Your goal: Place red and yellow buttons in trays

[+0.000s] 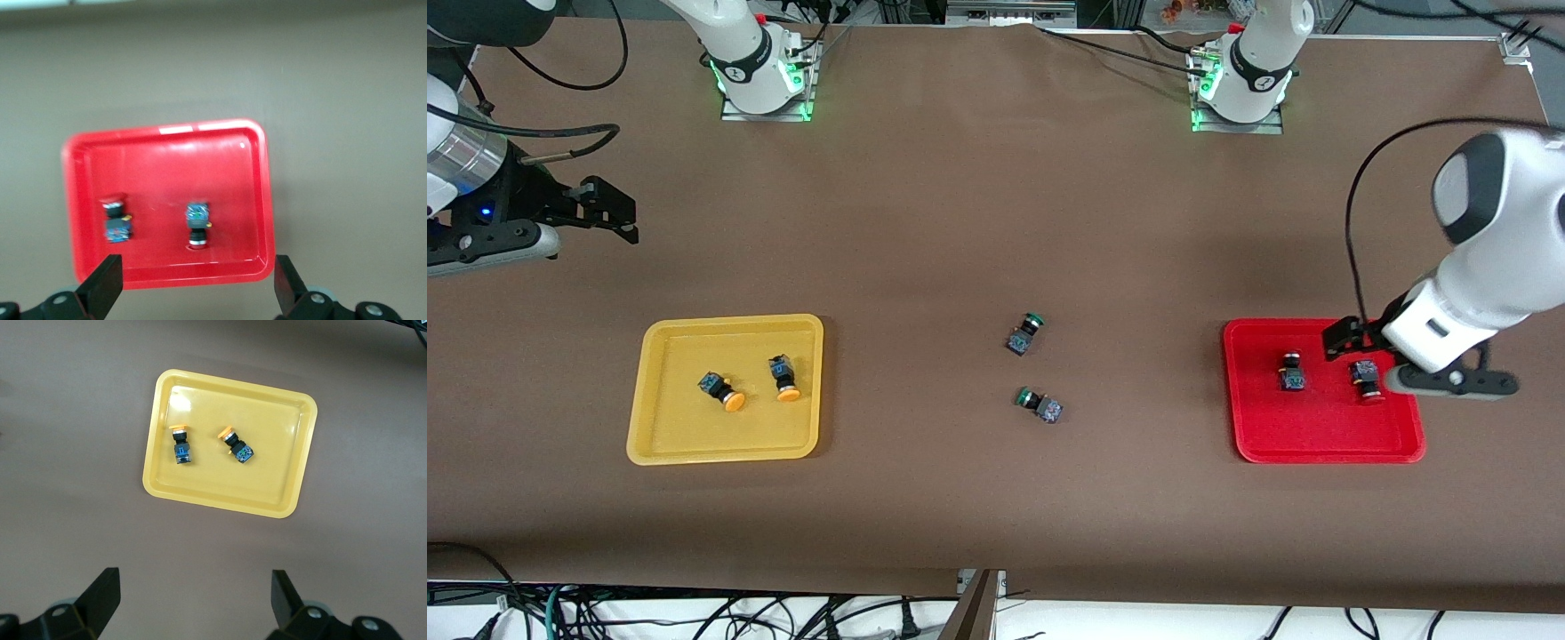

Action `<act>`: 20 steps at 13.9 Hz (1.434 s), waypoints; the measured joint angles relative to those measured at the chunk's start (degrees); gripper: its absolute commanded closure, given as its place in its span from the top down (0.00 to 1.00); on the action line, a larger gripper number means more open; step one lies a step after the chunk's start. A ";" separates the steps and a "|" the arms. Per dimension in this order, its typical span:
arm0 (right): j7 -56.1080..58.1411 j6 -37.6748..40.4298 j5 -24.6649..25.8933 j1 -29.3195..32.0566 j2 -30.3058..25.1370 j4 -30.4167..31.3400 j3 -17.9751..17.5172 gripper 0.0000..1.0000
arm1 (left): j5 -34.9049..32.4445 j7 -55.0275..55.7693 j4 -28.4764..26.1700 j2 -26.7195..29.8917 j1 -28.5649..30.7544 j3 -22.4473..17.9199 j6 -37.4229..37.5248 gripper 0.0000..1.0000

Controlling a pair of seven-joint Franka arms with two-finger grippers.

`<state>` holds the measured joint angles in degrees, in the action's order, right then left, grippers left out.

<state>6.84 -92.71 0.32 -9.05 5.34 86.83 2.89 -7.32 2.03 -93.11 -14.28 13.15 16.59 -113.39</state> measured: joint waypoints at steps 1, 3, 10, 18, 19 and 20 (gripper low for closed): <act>0.00 0.00 0.00 0.00 0.01 0.00 0.00 1.00 | 0.00 -0.09 0.02 2.63 -0.02 -0.45 1.29 1.00; 0.00 0.00 0.00 0.00 0.01 -0.01 0.00 1.00 | 0.00 -0.23 -0.03 7.52 -0.57 -0.92 7.50 1.00; 0.00 -0.01 0.00 0.00 0.01 -0.02 0.00 1.00 | 6.31 2.14 -0.33 12.92 -11.72 -13.30 21.55 1.00; 0.00 -0.01 0.00 0.00 0.02 -0.02 0.00 1.00 | 9.84 2.87 -0.23 12.69 -13.45 -15.99 23.31 1.00; 0.00 -0.01 0.00 0.00 0.02 -0.02 0.00 1.00 | 9.84 2.90 -0.05 12.44 -13.45 -16.00 23.31 1.00; 0.00 -0.01 0.00 0.00 0.02 -0.02 0.00 1.00 | 9.84 2.91 0.22 12.16 -13.47 -16.00 23.31 1.00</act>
<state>6.84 -92.72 0.32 -9.05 5.36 86.81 2.88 2.52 4.94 -92.89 -2.12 -0.32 0.59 -90.08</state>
